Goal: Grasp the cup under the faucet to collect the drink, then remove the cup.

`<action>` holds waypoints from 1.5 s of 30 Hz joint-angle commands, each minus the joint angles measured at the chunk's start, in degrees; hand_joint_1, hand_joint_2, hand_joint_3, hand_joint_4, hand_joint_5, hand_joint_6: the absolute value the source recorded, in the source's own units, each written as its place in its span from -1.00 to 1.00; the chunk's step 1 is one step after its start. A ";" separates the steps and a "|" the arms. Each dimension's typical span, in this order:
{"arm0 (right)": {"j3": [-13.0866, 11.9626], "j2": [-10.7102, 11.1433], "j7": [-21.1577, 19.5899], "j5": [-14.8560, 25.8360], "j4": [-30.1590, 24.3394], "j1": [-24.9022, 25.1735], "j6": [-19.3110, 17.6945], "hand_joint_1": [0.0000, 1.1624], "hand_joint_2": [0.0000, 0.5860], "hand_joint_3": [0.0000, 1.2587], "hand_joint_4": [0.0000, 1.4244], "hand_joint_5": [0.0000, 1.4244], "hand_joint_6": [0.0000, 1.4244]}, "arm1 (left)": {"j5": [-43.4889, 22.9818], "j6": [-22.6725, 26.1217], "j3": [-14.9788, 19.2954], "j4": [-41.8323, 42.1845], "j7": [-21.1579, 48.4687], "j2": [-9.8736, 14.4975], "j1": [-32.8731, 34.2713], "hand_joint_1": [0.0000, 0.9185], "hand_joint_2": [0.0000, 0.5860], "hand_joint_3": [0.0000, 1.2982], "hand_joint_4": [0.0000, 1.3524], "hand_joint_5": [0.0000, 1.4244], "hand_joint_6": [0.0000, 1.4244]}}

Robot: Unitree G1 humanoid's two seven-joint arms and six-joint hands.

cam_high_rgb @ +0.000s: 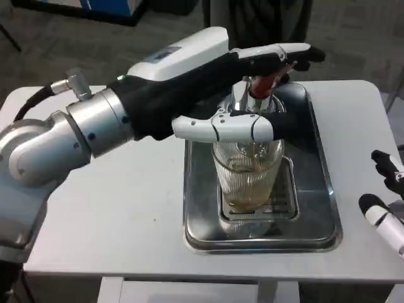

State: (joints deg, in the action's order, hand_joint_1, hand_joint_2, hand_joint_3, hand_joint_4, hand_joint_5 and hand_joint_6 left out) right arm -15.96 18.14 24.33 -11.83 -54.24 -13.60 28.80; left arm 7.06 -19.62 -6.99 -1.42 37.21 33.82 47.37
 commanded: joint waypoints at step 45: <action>20.72 -6.04 -17.73 -8.86 14.26 8.02 -13.23 0.00 -0.05 -1.00 -1.00 -1.00 -0.89 | 2.00 1.32 -1.45 -0.04 1.68 3.12 -2.66 -1.00 -0.44 -0.78 -0.81 -0.68 -0.78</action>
State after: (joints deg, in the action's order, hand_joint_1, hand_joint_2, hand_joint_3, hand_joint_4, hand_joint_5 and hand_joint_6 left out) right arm 3.94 12.78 7.55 -20.02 -40.89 -6.42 17.01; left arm 7.11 -19.50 -7.31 -1.05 36.68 35.06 47.37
